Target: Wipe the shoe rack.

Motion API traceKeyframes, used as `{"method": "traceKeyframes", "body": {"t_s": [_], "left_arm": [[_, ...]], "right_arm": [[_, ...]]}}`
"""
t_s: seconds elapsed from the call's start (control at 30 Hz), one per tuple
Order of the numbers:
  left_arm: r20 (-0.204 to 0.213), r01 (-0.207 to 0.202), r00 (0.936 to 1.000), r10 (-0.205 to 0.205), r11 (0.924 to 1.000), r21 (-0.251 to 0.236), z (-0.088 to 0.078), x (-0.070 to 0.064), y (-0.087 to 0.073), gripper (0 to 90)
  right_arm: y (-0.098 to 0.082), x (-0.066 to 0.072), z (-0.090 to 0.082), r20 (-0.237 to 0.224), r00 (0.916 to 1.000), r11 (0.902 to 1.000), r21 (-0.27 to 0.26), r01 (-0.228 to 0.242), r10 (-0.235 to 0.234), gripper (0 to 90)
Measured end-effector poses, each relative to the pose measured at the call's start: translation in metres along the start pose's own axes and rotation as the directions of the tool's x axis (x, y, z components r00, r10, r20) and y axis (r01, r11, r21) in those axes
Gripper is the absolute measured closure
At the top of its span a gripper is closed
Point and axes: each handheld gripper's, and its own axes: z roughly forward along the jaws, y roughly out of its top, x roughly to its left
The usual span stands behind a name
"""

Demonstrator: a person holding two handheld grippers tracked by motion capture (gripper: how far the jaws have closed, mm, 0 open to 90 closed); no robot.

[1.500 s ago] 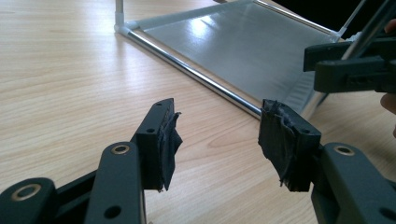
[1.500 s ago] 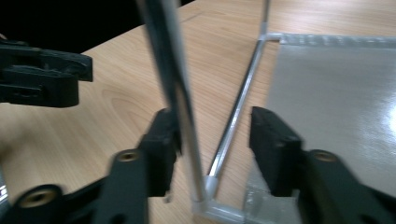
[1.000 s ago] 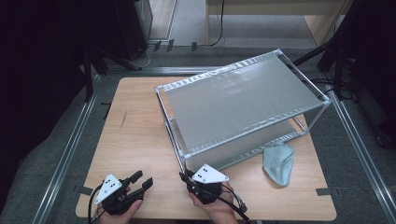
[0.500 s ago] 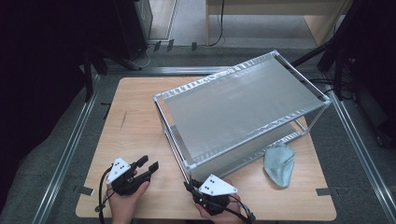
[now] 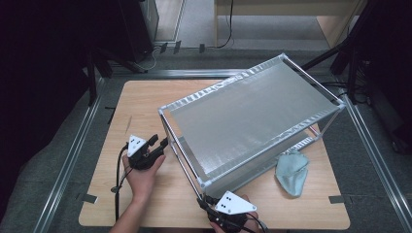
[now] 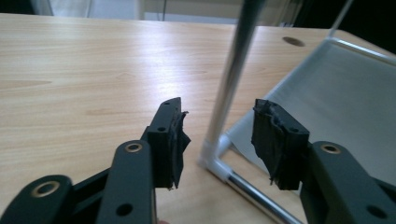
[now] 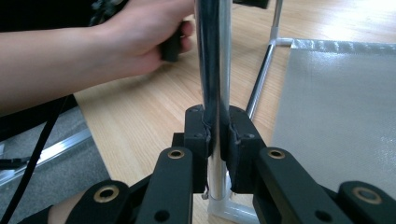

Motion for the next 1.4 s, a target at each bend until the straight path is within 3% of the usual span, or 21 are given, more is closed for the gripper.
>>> {"method": "traceKeyframes", "body": {"t_s": [0.1,0.2,0.3,0.37,0.4,0.57,0.77,0.87,1.0,1.17,1.4], "left_arm": [[-0.015,0.002,0.9999,-0.001,0.9998,0.022,0.012,0.000,0.003,58.6],[0.010,0.010,0.9999,-0.010,0.9990,0.043,0.021,0.002,0.005,63.4],[0.057,0.042,0.9974,-0.044,0.9978,0.052,0.025,0.005,0.005,67.9],[0.066,0.033,0.9972,-0.037,0.9979,0.056,0.025,0.005,0.005,75.5],[0.052,-0.011,0.9986,0.008,0.9982,0.059,0.023,0.001,0.004,78.2],[0.059,-0.040,0.9976,0.035,0.9963,0.076,0.017,0.004,0.005,79.1],[0.046,-0.036,0.9984,0.033,0.9972,0.066,-0.002,0.011,-0.004,79.4],[0.047,-0.010,0.9989,0.007,0.9979,0.064,-0.013,0.016,-0.008,79.2],[0.048,0.008,0.9988,-0.011,0.9976,0.069,-0.027,0.019,-0.014,78.6],[0.057,-0.002,0.9984,-0.003,0.9967,0.081,-0.048,0.014,-0.022,79.0],[0.082,-0.007,0.9966,-0.001,0.9953,0.096,-0.075,-0.005,-0.037,79.3]], "right_arm": [[0.000,0.000,0.000,-0.005,1.0000,1.0000,0.001,-0.002,0.002,80.3],[0.000,0.000,-0.001,-0.008,1.0000,1.0000,0.004,-0.003,0.004,80.3],[0.000,0.000,-0.001,-0.010,0.9999,1.0000,0.008,-0.004,0.004,80.4],[0.000,0.000,-0.001,-0.009,1.0000,1.0000,0.008,-0.004,0.004,80.4],[0.000,0.000,-0.002,-0.010,1.0000,1.0000,0.009,0.000,0.000,80.5],[0.000,-0.001,-0.004,-0.007,0.9998,0.9997,0.013,0.021,-0.021,80.8],[-0.001,-0.007,-0.009,-0.003,0.9996,0.9994,0.018,0.029,-0.029,81.0],[-0.001,-0.013,-0.012,0.011,0.9996,0.9994,0.021,0.028,-0.028,81.0],[-0.001,-0.024,-0.017,0.043,0.9990,0.9996,0.023,0.014,-0.015,81.0],[0.000,-0.042,-0.025,0.096,0.9953,0.9995,0.027,-0.018,0.016,80.7],[0.004,-0.068,-0.038,0.212,0.9743,0.9949,0.049,-0.088,0.076,80.3]]}}
